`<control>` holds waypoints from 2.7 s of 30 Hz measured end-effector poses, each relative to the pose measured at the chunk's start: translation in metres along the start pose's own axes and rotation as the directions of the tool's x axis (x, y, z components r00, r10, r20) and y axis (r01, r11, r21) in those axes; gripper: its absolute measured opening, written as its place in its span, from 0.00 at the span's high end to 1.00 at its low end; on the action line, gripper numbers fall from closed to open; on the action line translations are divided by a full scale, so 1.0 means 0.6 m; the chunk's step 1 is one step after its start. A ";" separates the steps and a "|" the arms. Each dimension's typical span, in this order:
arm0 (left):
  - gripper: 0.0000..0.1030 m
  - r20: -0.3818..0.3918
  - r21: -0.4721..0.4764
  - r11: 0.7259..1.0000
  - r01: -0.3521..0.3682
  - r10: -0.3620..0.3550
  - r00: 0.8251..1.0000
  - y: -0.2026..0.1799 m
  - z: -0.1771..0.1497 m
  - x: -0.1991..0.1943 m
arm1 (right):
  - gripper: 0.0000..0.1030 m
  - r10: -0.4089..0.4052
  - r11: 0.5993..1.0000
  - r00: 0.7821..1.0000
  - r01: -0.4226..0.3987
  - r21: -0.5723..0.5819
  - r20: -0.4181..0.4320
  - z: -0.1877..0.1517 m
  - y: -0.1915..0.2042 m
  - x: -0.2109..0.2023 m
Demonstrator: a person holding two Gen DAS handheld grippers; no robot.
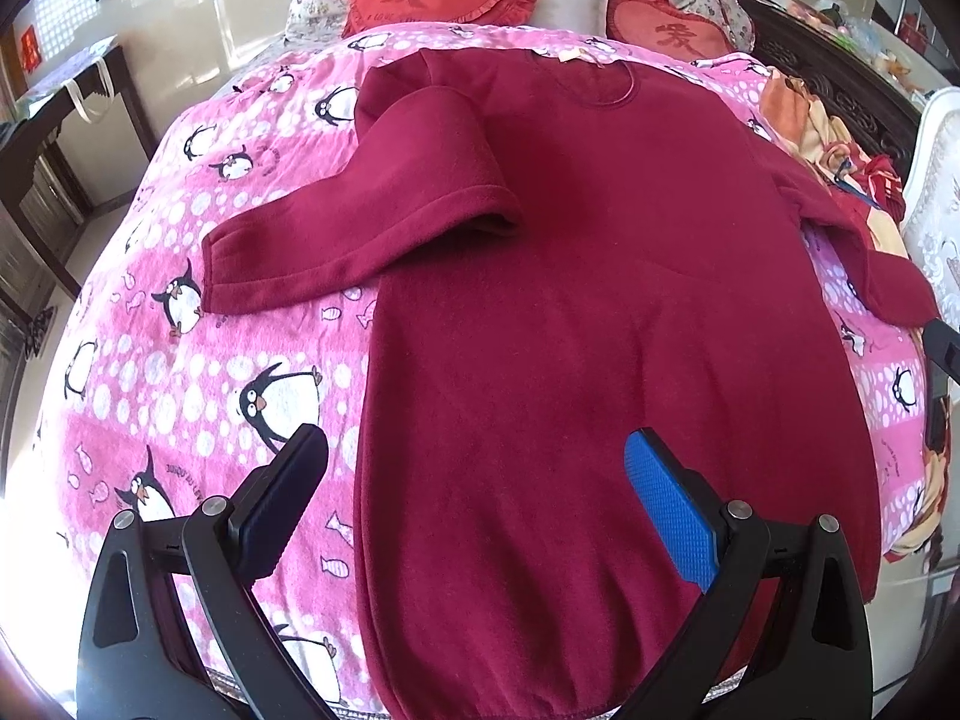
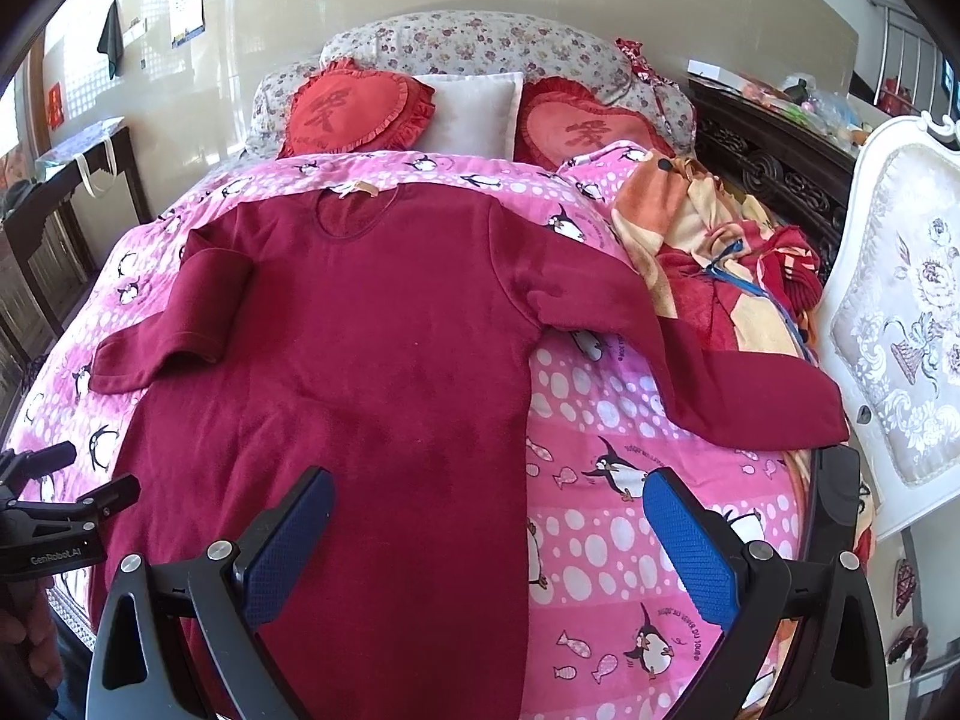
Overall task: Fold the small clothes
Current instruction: 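Move the left tool to the sweater's sleeve cuff and grasp it, then lift the sleeve with the left tool and fold it across the sweater body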
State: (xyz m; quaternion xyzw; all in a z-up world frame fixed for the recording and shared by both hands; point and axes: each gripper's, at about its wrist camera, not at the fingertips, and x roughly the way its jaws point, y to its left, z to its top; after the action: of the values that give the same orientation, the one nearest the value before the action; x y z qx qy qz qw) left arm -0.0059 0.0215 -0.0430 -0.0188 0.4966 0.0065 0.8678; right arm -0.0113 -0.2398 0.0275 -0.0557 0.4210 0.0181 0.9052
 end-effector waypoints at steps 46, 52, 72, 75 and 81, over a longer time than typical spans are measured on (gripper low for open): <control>0.03 0.165 -0.394 0.812 0.430 -0.398 0.902 0.327 0.060 0.137 | 0.00 0.051 0.999 0.998 -0.052 -0.015 -0.047 -0.002 0.049 0.251; 0.03 0.193 -0.342 0.774 0.532 -0.497 0.846 0.325 0.082 0.146 | 0.00 0.052 0.999 0.998 -0.053 -0.014 -0.046 -0.003 0.049 0.251; 0.93 0.238 -0.454 0.814 0.361 -0.280 0.930 0.352 0.125 0.113 | 0.00 0.074 0.997 0.996 -0.073 0.007 -0.048 -0.004 0.043 0.254; 0.93 0.341 -0.428 0.833 0.350 -0.210 0.916 0.375 0.150 0.038 | 0.00 0.073 0.997 0.996 -0.073 0.007 -0.048 -0.004 0.043 0.255; 0.93 0.494 -0.350 0.785 0.511 -0.309 0.813 0.401 0.197 -0.066 | 0.00 0.072 0.997 0.996 -0.072 0.006 -0.047 -0.004 0.042 0.254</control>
State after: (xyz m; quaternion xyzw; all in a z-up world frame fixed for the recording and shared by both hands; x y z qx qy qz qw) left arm 0.0687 0.2669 0.0448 -0.3357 0.2695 -0.0637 0.9004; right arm 0.0834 -0.2169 -0.0926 -0.0387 0.4440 0.0484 0.8939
